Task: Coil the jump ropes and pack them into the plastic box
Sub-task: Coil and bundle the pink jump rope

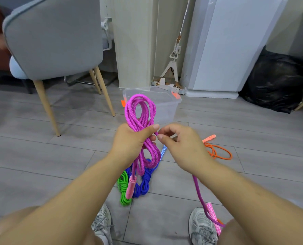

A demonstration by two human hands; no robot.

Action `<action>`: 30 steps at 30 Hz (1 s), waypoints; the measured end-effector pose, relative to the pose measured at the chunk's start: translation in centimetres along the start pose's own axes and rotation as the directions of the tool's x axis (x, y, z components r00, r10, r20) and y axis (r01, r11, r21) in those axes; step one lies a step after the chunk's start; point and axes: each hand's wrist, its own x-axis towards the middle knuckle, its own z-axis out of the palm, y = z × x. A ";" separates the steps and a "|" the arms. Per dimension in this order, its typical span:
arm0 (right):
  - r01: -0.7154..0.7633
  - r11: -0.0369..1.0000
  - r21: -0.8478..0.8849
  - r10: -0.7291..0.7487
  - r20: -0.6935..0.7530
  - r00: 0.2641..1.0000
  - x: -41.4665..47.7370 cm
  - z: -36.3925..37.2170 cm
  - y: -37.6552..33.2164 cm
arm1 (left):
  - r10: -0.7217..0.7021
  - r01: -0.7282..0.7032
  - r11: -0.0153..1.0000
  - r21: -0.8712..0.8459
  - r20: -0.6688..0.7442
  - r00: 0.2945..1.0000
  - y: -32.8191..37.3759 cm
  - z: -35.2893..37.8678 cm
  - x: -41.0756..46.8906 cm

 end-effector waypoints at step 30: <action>-0.207 0.932 -0.297 0.266 0.175 0.948 -3.0 -6.6 10.0 | -0.063 0.056 0.992 -0.114 -0.051 0.997 0.6 -3.2 0.3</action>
